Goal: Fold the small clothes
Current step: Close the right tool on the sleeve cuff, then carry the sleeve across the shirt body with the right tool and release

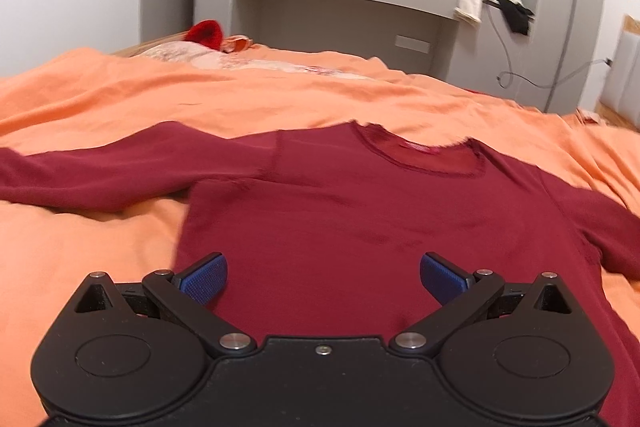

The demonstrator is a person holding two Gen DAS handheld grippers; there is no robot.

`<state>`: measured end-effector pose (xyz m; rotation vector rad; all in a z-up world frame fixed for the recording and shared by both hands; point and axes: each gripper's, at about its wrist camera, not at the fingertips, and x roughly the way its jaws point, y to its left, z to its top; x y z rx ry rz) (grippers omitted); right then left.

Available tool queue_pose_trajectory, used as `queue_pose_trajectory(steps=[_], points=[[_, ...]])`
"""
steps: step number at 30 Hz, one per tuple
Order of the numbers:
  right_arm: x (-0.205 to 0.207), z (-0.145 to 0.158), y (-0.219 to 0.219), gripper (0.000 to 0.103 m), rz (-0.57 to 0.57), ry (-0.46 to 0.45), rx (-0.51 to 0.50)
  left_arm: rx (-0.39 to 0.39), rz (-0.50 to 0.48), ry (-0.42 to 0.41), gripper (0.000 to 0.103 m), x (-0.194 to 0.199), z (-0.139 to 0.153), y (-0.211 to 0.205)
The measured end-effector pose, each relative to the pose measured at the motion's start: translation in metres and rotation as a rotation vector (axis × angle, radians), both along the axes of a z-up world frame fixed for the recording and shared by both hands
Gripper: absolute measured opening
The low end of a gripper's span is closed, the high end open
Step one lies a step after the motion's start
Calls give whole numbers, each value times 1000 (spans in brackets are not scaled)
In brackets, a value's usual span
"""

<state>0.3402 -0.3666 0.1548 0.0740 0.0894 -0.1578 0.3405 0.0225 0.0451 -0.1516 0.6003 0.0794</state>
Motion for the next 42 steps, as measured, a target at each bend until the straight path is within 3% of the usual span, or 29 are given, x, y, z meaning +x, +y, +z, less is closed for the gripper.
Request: queue_pose_trajectory(steps=[6, 15, 21, 24, 26, 32, 37, 42], points=[[15, 4, 82, 11, 226, -5, -127, -4, 85, -16, 102, 2, 7, 28], [3, -44, 206, 11, 528, 106, -398, -47, 188, -29, 102, 0, 14, 64], [-4, -79, 250, 12, 682, 239, -539, -92, 243, -42, 102, -2, 18, 84], [-15, -85, 256, 18, 747, 275, -579, -118, 260, -54, 102, -2, 18, 91], [-20, -82, 252, 39, 806, 297, -577, -135, 264, -57, 102, -1, 18, 94], [-40, -76, 208, 80, 876, 322, -521, -200, 215, -73, 102, 4, 18, 88], [-67, -84, 140, 92, 761, 308, -449, -196, 95, -79, 102, 12, 15, 59], [-54, -78, 72, 93, 503, 314, -387, -81, 0, -58, 102, 24, 5, 19]])
